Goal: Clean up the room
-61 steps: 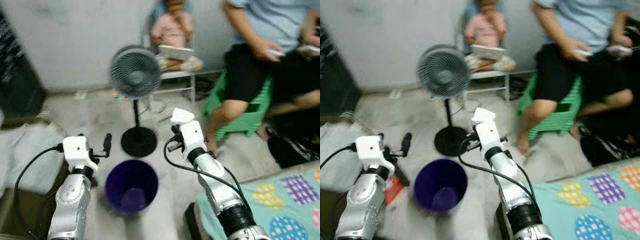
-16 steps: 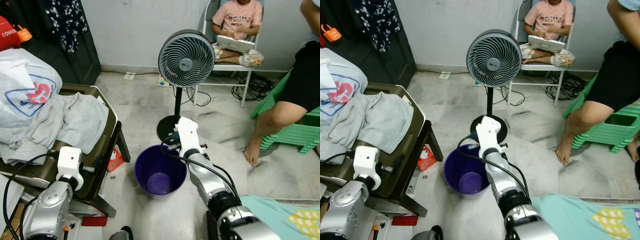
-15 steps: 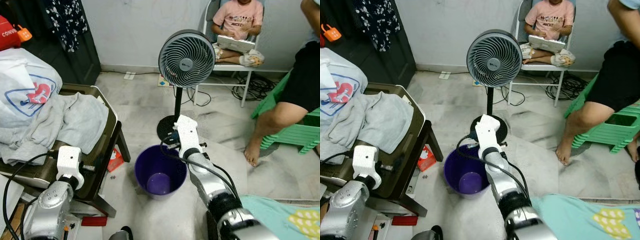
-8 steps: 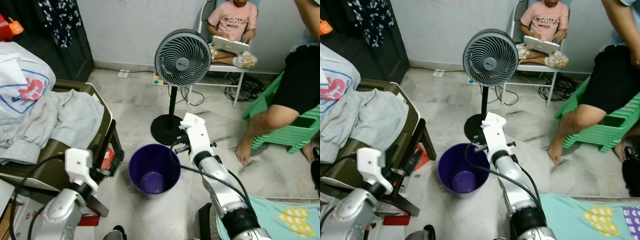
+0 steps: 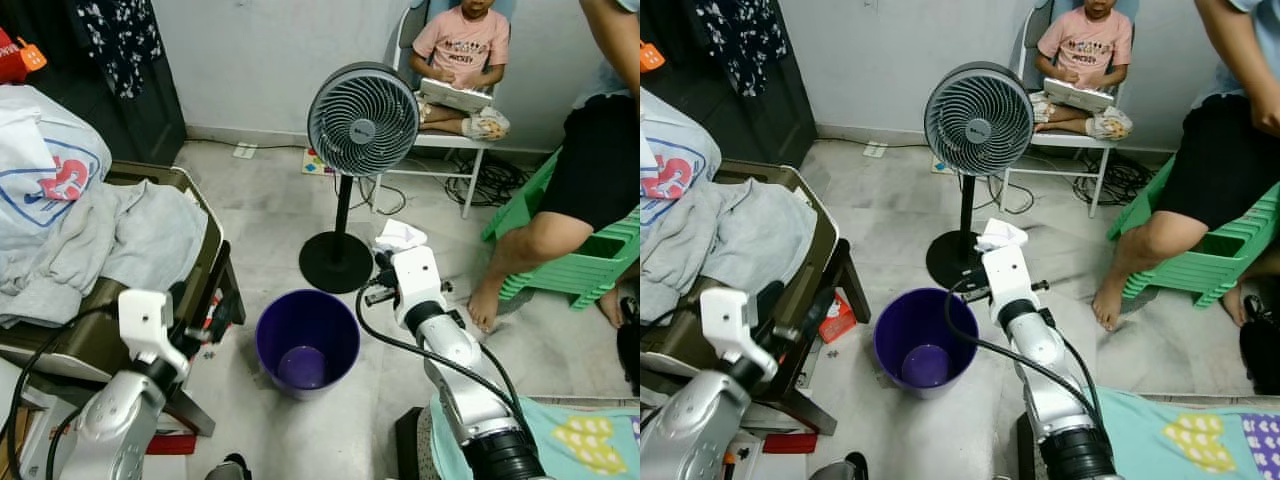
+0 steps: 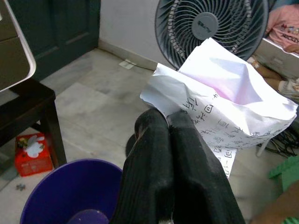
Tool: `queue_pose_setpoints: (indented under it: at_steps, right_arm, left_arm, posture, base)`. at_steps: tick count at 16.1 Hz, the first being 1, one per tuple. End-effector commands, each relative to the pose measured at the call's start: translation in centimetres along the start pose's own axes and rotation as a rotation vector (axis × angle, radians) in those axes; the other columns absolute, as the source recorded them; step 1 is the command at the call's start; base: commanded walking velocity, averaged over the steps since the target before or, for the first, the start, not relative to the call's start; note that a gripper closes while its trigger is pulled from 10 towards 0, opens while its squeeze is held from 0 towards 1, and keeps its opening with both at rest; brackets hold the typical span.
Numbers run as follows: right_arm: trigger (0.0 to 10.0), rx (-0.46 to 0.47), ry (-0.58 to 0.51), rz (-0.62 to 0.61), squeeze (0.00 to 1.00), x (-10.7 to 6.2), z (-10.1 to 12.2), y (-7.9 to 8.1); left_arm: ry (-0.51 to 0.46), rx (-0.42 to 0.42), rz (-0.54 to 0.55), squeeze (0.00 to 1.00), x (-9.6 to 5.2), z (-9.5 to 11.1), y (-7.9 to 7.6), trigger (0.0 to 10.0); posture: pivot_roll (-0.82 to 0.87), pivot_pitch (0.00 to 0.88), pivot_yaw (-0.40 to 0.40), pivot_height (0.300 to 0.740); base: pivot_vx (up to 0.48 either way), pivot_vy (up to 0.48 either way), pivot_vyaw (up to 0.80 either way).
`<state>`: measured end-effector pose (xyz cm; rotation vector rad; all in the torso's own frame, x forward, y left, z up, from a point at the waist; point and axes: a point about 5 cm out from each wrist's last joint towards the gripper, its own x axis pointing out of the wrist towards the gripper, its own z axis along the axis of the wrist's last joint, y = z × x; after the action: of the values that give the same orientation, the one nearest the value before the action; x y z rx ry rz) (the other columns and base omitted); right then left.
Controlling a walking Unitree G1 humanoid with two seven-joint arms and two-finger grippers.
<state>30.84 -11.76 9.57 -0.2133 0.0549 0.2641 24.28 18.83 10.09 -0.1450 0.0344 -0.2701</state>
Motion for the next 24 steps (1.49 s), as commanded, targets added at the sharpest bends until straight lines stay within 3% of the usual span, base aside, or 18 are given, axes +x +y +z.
queue_pose_setpoints:
  at_steps: [1, 5, 9, 13, 17, 24]
  right_arm:
    - [10.0, -0.006, -0.021, 0.018, 0.00, 0.08, 0.79, 0.34]
    - [10.0, 0.008, -0.017, 0.022, 0.00, 0.24, 0.92, 0.60]
    - [10.0, 0.021, -0.011, 0.026, 0.00, 0.06, 0.75, 0.83]
    - [10.0, 0.047, 0.000, 0.006, 0.00, 0.00, 0.66, 0.64]
    - [10.0, 0.044, -0.002, 0.009, 0.00, 0.04, 0.68, 0.68]
    - [10.0, 0.042, 0.004, 0.016, 0.00, 0.10, 0.51, 0.80]
  left_arm:
    - [0.020, -0.007, 0.015, 0.00, 0.00, -0.32, 0.10, 10.0]
    - [0.024, 0.000, 0.018, 0.00, 0.04, -0.31, 0.18, 10.0]
    - [0.054, -0.008, 0.065, 0.00, 0.29, -0.54, 0.40, 10.0]
    - [0.044, -0.022, 0.057, 0.00, 0.40, -0.46, 0.35, 10.0]
    - [0.046, -0.020, 0.058, 0.00, 0.58, -0.44, 0.34, 10.0]
    - [0.042, -0.011, 0.055, 0.00, 0.72, -0.56, 0.11, 10.0]
  posture:
    - [-0.02, 0.072, -0.029, 0.740]
    - [-0.02, 0.072, -0.026, 0.740]
    - [-0.01, 0.077, -0.023, 0.740]
    - [-0.02, 0.077, -0.021, 0.740]
    - [-0.02, 0.077, -0.020, 0.740]
    - [-0.02, 0.073, -0.023, 0.740]
  base:
    - [0.000, 0.000, 0.80]
    - [0.000, 0.000, 0.80]
    - [0.000, 0.000, 0.00]
    - [0.000, 0.000, 0.00]
    - [0.000, 0.413, 0.00]
    - [0.000, 0.000, 0.00]
